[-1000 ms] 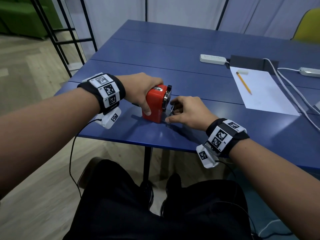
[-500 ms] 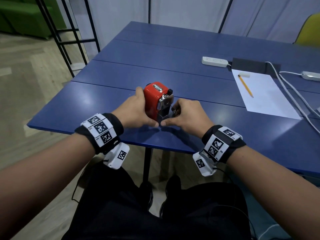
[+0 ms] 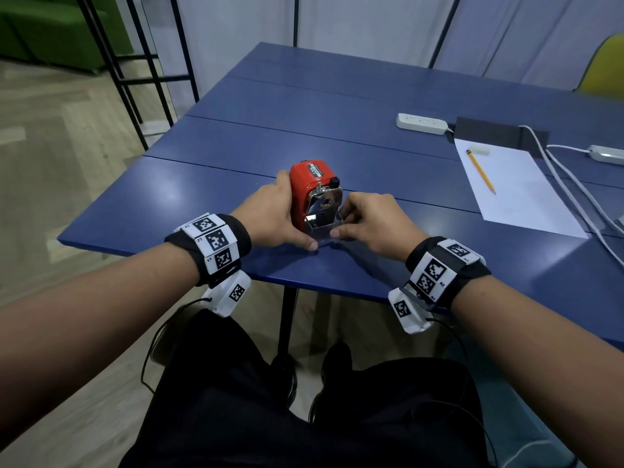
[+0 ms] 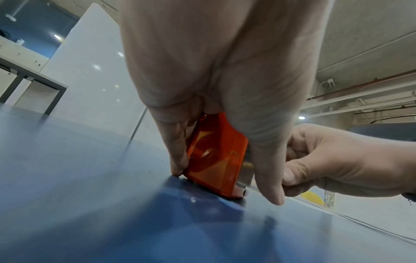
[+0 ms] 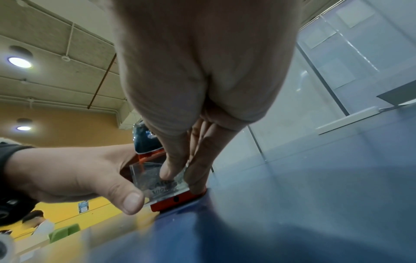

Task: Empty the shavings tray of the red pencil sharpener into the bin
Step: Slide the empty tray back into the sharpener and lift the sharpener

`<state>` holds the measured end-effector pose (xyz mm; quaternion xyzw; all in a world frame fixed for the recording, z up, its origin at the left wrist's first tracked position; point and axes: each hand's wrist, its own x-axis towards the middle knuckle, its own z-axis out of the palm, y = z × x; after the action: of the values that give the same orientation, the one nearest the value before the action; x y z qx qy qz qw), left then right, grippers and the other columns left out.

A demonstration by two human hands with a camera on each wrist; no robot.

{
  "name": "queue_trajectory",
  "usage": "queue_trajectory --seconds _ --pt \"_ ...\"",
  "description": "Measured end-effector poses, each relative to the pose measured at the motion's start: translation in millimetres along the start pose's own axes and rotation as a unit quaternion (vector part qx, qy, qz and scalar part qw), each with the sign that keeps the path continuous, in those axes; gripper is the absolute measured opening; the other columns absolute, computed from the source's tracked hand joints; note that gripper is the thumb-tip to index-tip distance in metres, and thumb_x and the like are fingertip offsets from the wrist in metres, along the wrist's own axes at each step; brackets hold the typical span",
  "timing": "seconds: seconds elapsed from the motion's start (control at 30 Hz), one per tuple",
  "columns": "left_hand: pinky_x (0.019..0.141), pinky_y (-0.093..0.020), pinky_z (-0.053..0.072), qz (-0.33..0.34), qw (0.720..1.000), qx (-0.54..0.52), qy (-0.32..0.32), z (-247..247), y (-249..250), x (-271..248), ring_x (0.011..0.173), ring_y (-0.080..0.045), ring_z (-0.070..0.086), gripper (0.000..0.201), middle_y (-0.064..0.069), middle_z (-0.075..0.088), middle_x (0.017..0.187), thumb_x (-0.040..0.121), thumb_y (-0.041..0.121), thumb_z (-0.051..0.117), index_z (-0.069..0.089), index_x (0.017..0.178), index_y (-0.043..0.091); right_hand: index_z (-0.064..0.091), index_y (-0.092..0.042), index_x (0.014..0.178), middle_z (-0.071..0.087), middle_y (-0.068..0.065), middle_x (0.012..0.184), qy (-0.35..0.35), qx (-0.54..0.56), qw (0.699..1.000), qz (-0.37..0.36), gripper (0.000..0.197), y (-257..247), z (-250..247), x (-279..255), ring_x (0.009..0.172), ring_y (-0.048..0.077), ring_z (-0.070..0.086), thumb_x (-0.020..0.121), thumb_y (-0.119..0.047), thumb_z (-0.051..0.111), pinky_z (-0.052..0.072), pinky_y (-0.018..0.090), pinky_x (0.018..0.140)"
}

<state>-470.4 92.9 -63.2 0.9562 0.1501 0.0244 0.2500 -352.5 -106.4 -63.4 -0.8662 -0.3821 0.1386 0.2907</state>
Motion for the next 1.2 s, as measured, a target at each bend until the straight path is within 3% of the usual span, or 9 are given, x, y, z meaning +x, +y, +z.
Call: queue_trajectory --seconds 0.2,0.37,0.5,0.6,1.1,1.2 --pt "0.091 -0.046 0.061 0.01 1.0 0.01 -0.006 -0.5 -0.9 2.3 0.109 -0.027 0.068 0.123 -0.006 0.067 0.124 0.051 0.061 0.098 0.03 0.141 0.013 0.07 -0.01 0.099 0.081 -0.002 0.085 0.007 -0.018 1.0 -0.016 0.027 -3.7 -0.5 1.1 0.075 0.002 0.077 0.087 -0.023 0.09 0.061 0.02 0.075" --pt "0.091 -0.047 0.06 0.016 1.0 0.014 0.002 0.8 -3.1 3.2 0.108 -0.027 0.068 0.117 -0.006 0.067 0.124 0.054 0.059 0.098 0.032 0.139 0.012 0.071 -0.007 0.101 0.081 0.003 0.089 0.009 -0.022 1.0 -0.018 0.026 -4.9 0.1 4.6 0.076 0.005 0.076 0.088 -0.021 0.089 0.059 0.013 0.069" --pt "0.092 -0.047 0.061 0.02 1.0 0.012 0.005 1.8 -4.5 4.4 0.109 -0.027 0.068 0.112 -0.007 0.067 0.125 0.058 0.056 0.097 0.033 0.139 0.013 0.072 -0.008 0.1 0.08 0.004 0.088 0.017 -0.019 1.0 -0.009 0.025 -4.1 1.3 8.1 0.075 0.011 0.08 0.087 -0.021 0.09 0.067 0.034 0.078" --pt "0.091 -0.048 0.06 0.019 1.0 0.018 0.005 2.5 -5.1 5.4 0.108 -0.028 0.069 0.11 -0.007 0.067 0.124 0.06 0.056 0.097 0.033 0.138 0.013 0.072 -0.007 0.098 0.081 0.005 0.087 0.017 -0.012 1.0 -0.002 0.026 -3.9 2.9 10.9 0.074 0.014 0.082 0.086 -0.021 0.091 0.068 0.04 0.079" --pt "0.085 -0.047 0.061 0.016 0.999 0.031 0.018 3.5 -4.9 7.1 0.101 -0.029 0.069 0.1 -0.008 0.068 0.115 0.065 0.05 0.095 0.035 0.134 0.01 0.075 -0.004 0.094 0.081 0.009 0.084 0.022 0.01 0.999 0.033 0.019 -9.5 5.4 16.4 0.068 0.019 0.082 0.087 -0.014 0.089 0.069 0.043 0.078" --pt "0.08 -0.041 0.057 0.014 0.999 0.034 0.028 4.6 -4.2 7.1 0.1 -0.031 0.069 0.095 -0.01 0.068 0.114 0.068 0.048 0.094 0.035 0.132 0.008 0.075 -0.005 0.089 0.081 0.008 0.08 0.027 -0.006 0.999 0.03 0.015 -9.8 6.1 18.2 0.064 0.019 0.081 0.088 -0.013 0.088 0.069 0.043 0.075"
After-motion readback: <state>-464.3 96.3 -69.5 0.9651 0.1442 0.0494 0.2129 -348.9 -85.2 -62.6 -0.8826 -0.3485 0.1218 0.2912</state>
